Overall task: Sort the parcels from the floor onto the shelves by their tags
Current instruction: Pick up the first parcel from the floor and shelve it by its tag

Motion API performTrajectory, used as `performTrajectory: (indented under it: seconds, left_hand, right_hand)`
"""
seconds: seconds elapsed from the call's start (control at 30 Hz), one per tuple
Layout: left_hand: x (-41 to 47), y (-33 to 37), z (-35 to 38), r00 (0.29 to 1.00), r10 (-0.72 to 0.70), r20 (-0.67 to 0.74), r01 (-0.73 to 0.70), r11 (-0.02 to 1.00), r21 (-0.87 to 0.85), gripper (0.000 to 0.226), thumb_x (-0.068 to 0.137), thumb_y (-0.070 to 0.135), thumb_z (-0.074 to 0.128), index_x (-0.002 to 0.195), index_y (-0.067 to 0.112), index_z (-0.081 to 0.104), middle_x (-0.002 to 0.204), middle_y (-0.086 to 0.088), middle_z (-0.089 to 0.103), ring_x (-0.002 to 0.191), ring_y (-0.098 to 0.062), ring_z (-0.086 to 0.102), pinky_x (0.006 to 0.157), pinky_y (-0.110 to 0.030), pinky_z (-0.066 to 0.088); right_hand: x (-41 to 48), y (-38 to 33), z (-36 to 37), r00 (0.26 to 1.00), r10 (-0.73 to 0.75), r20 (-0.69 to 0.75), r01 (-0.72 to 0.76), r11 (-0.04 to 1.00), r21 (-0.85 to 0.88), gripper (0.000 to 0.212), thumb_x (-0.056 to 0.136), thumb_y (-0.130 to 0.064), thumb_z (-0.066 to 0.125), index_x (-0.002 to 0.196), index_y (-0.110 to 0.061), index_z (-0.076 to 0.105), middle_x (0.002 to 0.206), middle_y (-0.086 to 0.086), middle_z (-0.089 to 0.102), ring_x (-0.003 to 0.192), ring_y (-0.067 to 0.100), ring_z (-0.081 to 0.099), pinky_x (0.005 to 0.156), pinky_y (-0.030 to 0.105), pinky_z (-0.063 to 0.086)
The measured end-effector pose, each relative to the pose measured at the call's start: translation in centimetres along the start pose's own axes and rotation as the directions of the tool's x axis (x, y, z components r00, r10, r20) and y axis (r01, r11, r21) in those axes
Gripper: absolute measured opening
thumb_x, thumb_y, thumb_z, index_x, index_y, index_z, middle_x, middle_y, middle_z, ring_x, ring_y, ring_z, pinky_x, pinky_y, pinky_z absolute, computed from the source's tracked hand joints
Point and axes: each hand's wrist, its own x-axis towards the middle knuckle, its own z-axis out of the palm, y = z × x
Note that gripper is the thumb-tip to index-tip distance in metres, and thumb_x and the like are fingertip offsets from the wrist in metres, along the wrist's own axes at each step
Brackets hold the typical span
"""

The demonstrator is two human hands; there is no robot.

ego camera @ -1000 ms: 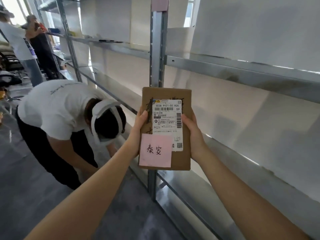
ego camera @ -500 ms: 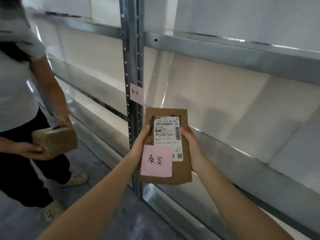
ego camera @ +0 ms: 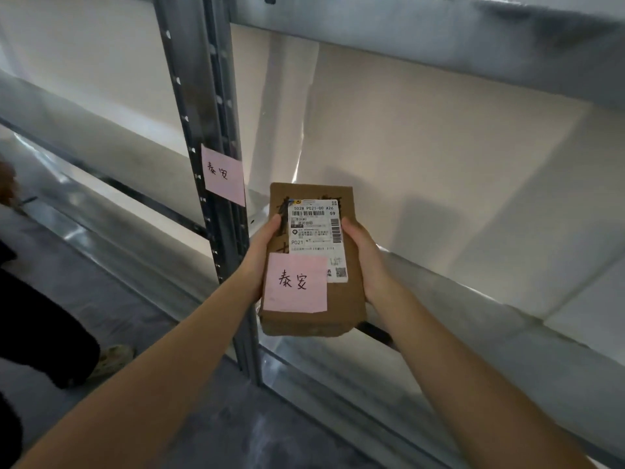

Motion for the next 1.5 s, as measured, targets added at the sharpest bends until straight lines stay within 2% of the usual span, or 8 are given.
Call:
performTrajectory:
  seconds: [0.23, 0.4, 0.57, 0.67, 0.83, 1.03, 1.2, 1.5]
  left_hand:
    - [4.1, 0.9, 0.0, 0.996, -0.008, -0.086, 0.015, 0.997, 0.082, 0.025, 0.096, 0.034, 0.04, 0.086, 0.018, 0.055, 0.056, 0.0, 0.071, 0.044, -0.011, 0.066, 0.041, -0.018, 0.051]
    - [5.2, 0.7, -0.2, 0.97, 0.224, -0.095, -0.19, 0.94, 0.283, 0.045, 0.095, 0.032, 0.041, 0.139, 0.026, 0.035, 0.137, -0.004, 0.051, 0.102, -0.019, 0.064, 0.081, -0.028, 0.054]
    - [5.3, 1.0, -0.5, 0.834, 0.529, 0.158, -0.421, 0.423, 0.802, 0.053, 0.09, 0.026, 0.022, 0.138, 0.019, 0.042, 0.156, -0.001, 0.024, 0.146, -0.017, 0.013, 0.119, -0.039, 0.0]
    - [5.7, 0.9, 0.1, 0.853, 0.505, 0.132, -0.332, 0.33, 0.883, 0.058, 0.086, 0.026, 0.018, 0.135, 0.016, 0.046, 0.152, -0.005, 0.035, 0.144, -0.02, 0.02, 0.119, -0.043, 0.006]
    - [5.7, 1.3, 0.4, 0.877, 0.42, 0.232, -0.241, -0.032, 0.97, 0.064, 0.085, 0.034, 0.012, 0.139, 0.012, 0.039, 0.151, -0.008, 0.035, 0.142, -0.024, 0.024, 0.116, -0.049, 0.016]
    - [4.0, 1.7, -2.2, 0.841, 0.408, 0.356, -0.287, -0.221, 0.932, 0.071, 0.089, 0.054, 0.009, 0.141, 0.017, 0.038, 0.148, -0.009, 0.04, 0.139, -0.029, 0.032, 0.115, -0.051, 0.014]
    - [2.8, 1.0, -3.3, 0.827, 0.337, 0.449, -0.357, -0.302, 0.884, 0.086, 0.08, 0.069, 0.008, 0.148, 0.018, 0.024, 0.155, -0.01, 0.028, 0.143, -0.029, 0.023, 0.117, -0.045, 0.005]
    - [2.8, 1.6, -2.0, 0.875, 0.256, 0.411, -0.317, -0.339, 0.886, 0.083, 0.077, 0.065, 0.015, 0.15, 0.026, 0.006, 0.16, -0.004, 0.007, 0.147, -0.026, 0.006, 0.117, -0.046, 0.001]
  right_hand:
    - [4.6, -1.1, -0.6, 0.985, 0.155, -0.074, -0.165, 0.973, -0.163, 0.03, 0.091, -0.044, 0.052, 0.09, -0.019, 0.068, 0.064, -0.001, 0.074, 0.055, 0.014, 0.069, 0.053, 0.024, 0.052]
    - [4.9, -2.1, -1.3, 0.977, 0.197, -0.083, -0.214, 0.911, -0.353, 0.04, 0.087, -0.055, 0.053, 0.104, -0.022, 0.068, 0.098, 0.004, 0.075, 0.086, 0.02, 0.071, 0.082, 0.034, 0.055]
    - [0.6, -4.2, 0.9, 0.923, -0.363, -0.129, 0.073, 0.495, -0.866, 0.055, 0.095, -0.041, 0.045, 0.142, -0.013, 0.039, 0.147, 0.005, 0.044, 0.133, 0.022, 0.042, 0.109, 0.036, 0.031]
    - [-4.5, -2.9, 3.2, 0.892, -0.429, 0.142, 0.265, 0.242, -0.933, 0.049, 0.094, -0.041, 0.048, 0.136, -0.017, 0.044, 0.14, 0.0, 0.049, 0.125, 0.015, 0.045, 0.11, 0.034, 0.034]
    - [-6.0, 2.2, 3.7, 0.836, -0.481, 0.264, 0.166, -0.237, -0.957, 0.062, 0.07, -0.052, 0.071, 0.116, -0.012, 0.063, 0.118, 0.007, 0.069, 0.11, 0.023, 0.065, 0.094, 0.038, 0.049]
    - [-5.5, 2.0, 0.1, 0.815, -0.537, 0.219, 0.11, -0.227, -0.968, 0.042, 0.083, -0.034, 0.049, 0.118, -0.017, 0.064, 0.123, 0.007, 0.066, 0.116, 0.025, 0.061, 0.097, 0.044, 0.045]
    - [-4.3, 0.6, -2.8, 0.862, -0.503, 0.058, -0.029, -0.164, -0.986, 0.049, 0.097, -0.02, 0.044, 0.145, -0.025, 0.034, 0.156, 0.005, 0.029, 0.146, 0.022, 0.021, 0.116, 0.04, 0.017]
    - [-3.4, -0.7, -2.4, 0.911, -0.41, -0.051, -0.101, -0.102, -0.99, 0.071, 0.089, -0.04, 0.053, 0.15, -0.025, 0.018, 0.161, 0.003, 0.011, 0.149, 0.022, 0.006, 0.117, 0.046, 0.013]
